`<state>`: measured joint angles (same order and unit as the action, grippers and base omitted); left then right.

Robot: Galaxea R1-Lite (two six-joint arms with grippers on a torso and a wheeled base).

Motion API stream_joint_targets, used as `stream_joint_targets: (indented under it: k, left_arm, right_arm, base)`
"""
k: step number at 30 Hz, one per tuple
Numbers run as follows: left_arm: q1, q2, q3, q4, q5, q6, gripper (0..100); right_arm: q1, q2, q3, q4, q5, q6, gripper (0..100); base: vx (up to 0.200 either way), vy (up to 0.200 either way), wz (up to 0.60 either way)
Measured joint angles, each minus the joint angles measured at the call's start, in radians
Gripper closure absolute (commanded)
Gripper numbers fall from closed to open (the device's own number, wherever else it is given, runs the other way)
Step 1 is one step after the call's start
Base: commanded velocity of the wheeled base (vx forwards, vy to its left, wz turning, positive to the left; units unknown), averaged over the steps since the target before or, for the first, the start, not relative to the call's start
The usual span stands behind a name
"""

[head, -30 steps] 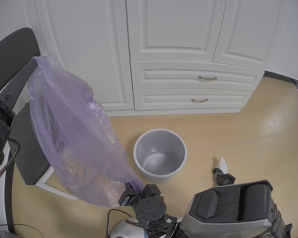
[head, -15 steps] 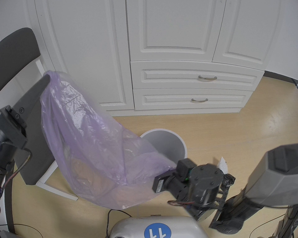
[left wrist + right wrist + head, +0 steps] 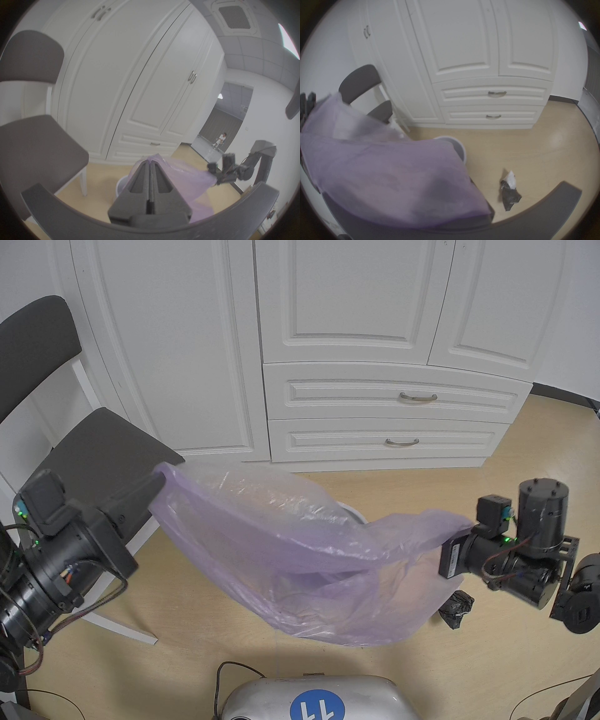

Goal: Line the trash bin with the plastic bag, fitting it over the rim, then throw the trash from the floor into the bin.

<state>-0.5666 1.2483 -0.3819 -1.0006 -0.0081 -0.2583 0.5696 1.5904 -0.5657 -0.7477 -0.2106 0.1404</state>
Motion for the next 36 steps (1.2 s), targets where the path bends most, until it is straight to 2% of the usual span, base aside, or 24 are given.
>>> stream_joint_targets:
  k: [4,8,14,20,28,36]
  left_arm:
    - [0.005,0.088,0.004,-0.022,0.000,-0.051,100]
    - [0.016,0.185,-0.004,-0.104,0.006,-0.119,100]
    - [0.042,0.310,-0.059,-0.209,0.094,-0.194,100]
    - [0.054,0.380,-0.116,-0.233,0.158,-0.221,100]
    - [0.058,0.424,-0.133,-0.236,0.173,-0.225,100]
    - [0.060,0.523,-0.109,-0.226,0.162,-0.207,100]
  right_arm:
    - [-0.065,-0.034,-0.018,0.011,0.024,-0.011,100]
    - [-0.105,0.003,-0.053,-0.021,0.028,0.003,100]
    - [-0.133,0.112,-0.110,-0.243,0.021,0.064,100]
    - [-0.140,0.202,-0.157,-0.400,-0.010,0.100,100]
    - [-0.134,0.269,-0.148,-0.399,-0.021,0.094,100]
    - [-0.131,0.333,-0.078,-0.297,-0.009,-0.008,100]
  base:
    - [0.000,0.000,0.00]
    - [0.000,0.000,0.00]
    - [0.000,0.000,0.00]
    - [0.000,0.000,0.00]
    - [0.000,0.000,0.00]
    - [0.000,0.000,0.00]
